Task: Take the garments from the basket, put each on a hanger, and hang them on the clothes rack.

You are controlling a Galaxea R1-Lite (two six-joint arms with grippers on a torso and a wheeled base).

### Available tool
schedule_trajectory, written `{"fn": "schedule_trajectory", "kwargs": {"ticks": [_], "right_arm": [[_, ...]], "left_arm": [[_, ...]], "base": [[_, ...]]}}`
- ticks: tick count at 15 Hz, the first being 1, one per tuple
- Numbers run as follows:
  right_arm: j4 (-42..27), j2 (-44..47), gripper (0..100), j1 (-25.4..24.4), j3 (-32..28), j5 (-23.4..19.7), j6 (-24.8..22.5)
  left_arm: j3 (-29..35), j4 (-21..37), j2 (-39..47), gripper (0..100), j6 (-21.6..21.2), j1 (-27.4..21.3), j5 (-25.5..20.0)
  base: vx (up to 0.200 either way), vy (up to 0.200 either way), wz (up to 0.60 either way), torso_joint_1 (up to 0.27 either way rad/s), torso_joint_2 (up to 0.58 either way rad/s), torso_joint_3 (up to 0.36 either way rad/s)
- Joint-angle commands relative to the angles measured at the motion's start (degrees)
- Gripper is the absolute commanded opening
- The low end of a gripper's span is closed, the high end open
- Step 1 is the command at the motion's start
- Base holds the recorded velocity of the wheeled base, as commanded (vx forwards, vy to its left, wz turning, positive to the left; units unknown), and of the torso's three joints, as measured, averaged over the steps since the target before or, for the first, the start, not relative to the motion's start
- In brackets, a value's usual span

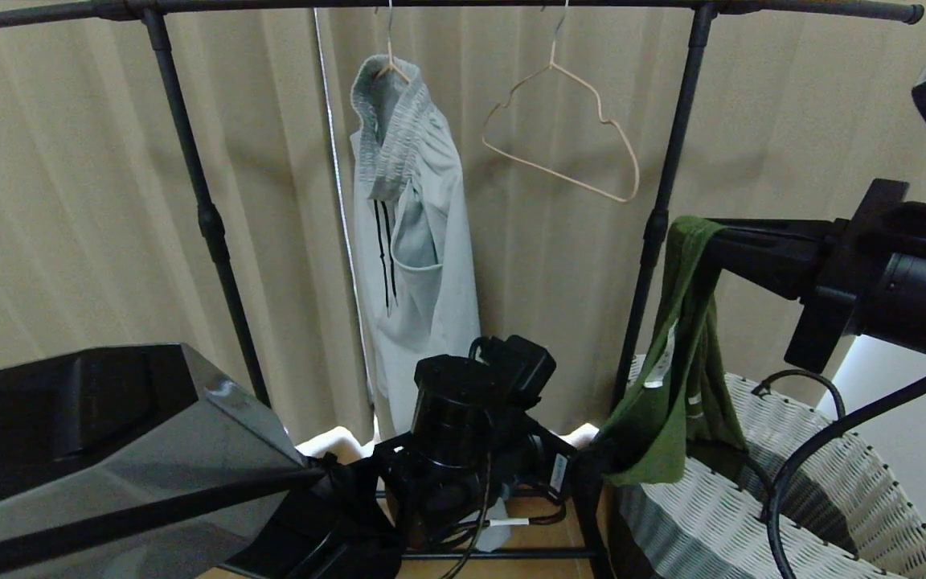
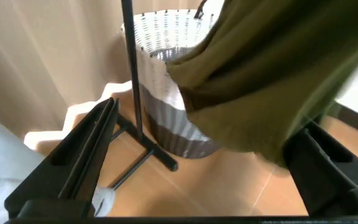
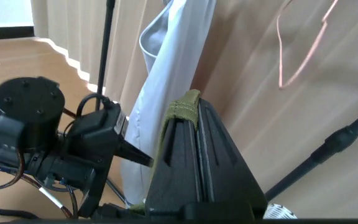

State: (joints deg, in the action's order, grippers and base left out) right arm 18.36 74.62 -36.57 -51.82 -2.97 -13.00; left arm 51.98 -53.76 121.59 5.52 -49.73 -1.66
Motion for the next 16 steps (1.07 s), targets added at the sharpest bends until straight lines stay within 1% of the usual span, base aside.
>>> {"fn": "schedule_trajectory", "kwargs": {"ticks": [1, 2, 3, 4, 5, 6, 7, 8, 9, 10, 11, 12, 13, 14, 15, 16], "right_arm": [[0.01, 0.09, 0, 0.01, -0.03, -0.01, -0.01], [0.01, 0.09, 0, 0.01, -0.03, -0.01, -0.01], [0.01, 0.35, 0, 0.01, -0.12, -0.01, -0.01], [0.01, 0.44, 0, 0.01, -0.12, 0.07, -0.01], [-0.08, 0.44, 0, 0.01, -0.03, 0.07, -0.10], [-0.17, 0.44, 0, 0.10, 0.23, 0.07, -0.10], [-0.25, 0.53, 0, 0.19, 0.41, 0.07, -0.10], [-0.34, 0.53, 0, 0.27, 0.58, 0.07, -0.10], [-0.52, 0.70, 0, 0.27, 0.76, 0.25, -0.10], [-0.34, 0.70, 0, 0.27, 1.02, 0.34, -0.19], [-0.17, 0.79, 0, 0.45, 1.11, 0.51, -0.19], [-0.17, 0.79, 0, 0.45, 1.11, 0.51, -0.19], [0.01, 1.41, 0, 2.21, 0.67, 0.60, -0.19], [0.01, 1.41, 0, 2.65, 0.49, 0.60, -0.19], [0.01, 1.49, 0, 4.14, -0.56, 0.69, -0.19], [0.01, 1.58, 0, 5.02, -1.44, 0.69, -0.19]], "left_arm": [[-1.62, -0.20, -0.39, 0, -0.78, 0.16, 0.08], [-1.97, -0.38, -0.56, 0, -1.04, 0.16, 0.43], [-4.78, -0.47, -1.97, 0, -3.59, 0.33, 3.33], [-8.12, -0.56, -3.38, 0, -7.02, 0.86, 5.26], [-12.17, -1.35, -6.19, 0, -9.92, 1.12, 5.53], [-17.62, -4.07, -10.32, 0, -11.76, 1.47, 5.17], [-19.90, -4.95, -14.01, 0, -12.47, 2.62, 5.00], [-20.34, -4.34, -17.61, 0, -12.91, 4.29, 5.00], [-20.08, -2.49, -21.66, 0, -13.26, 6.75, 5.09], [-18.93, 2.61, -27.72, 0, -14.05, 10.26, 5.00], [-17.70, 6.74, -31.15, 0, -14.31, 12.20, 5.00], [-17.70, 6.74, -31.15, 0, -14.31, 12.20, 5.00], [-12.34, 17.99, -38.62, 0, -14.31, 16.24, 3.42], [-11.02, 20.45, -39.94, 0, -14.40, 17.12, 2.80], [-5.31, 28.18, -42.58, 0, -14.40, 18.70, 1.75], [-1.27, 33.02, -43.19, 0, -14.40, 18.79, 1.75]], "base": [[0.000, 0.000, 0.00, 0.000, 0.00, 0.000], [0.000, 0.000, 0.00, 0.000, 0.00, 0.000], [0.000, 0.000, 0.00, 0.000, 0.00, 0.000], [0.000, 0.000, 0.00, 0.000, 0.00, 0.000], [0.000, 0.000, 0.00, 0.000, 0.00, 0.000], [0.000, 0.000, 0.00, 0.000, 0.00, 0.000], [0.000, 0.000, 0.00, 0.000, 0.00, 0.000], [0.000, 0.000, 0.00, 0.000, 0.00, 0.000], [0.000, 0.000, 0.00, 0.000, 0.00, 0.000], [0.000, 0.000, 0.00, 0.000, 0.00, 0.000], [0.000, 0.000, 0.00, 0.000, 0.00, 0.000], [0.000, 0.000, 0.00, 0.000, 0.00, 0.000], [0.000, 0.000, 0.00, 0.000, 0.00, 0.000], [0.000, 0.000, 0.00, 0.000, 0.00, 0.000], [0.000, 0.000, 0.00, 0.000, 0.00, 0.000], [0.000, 0.000, 0.00, 0.000, 0.00, 0.000]]}}
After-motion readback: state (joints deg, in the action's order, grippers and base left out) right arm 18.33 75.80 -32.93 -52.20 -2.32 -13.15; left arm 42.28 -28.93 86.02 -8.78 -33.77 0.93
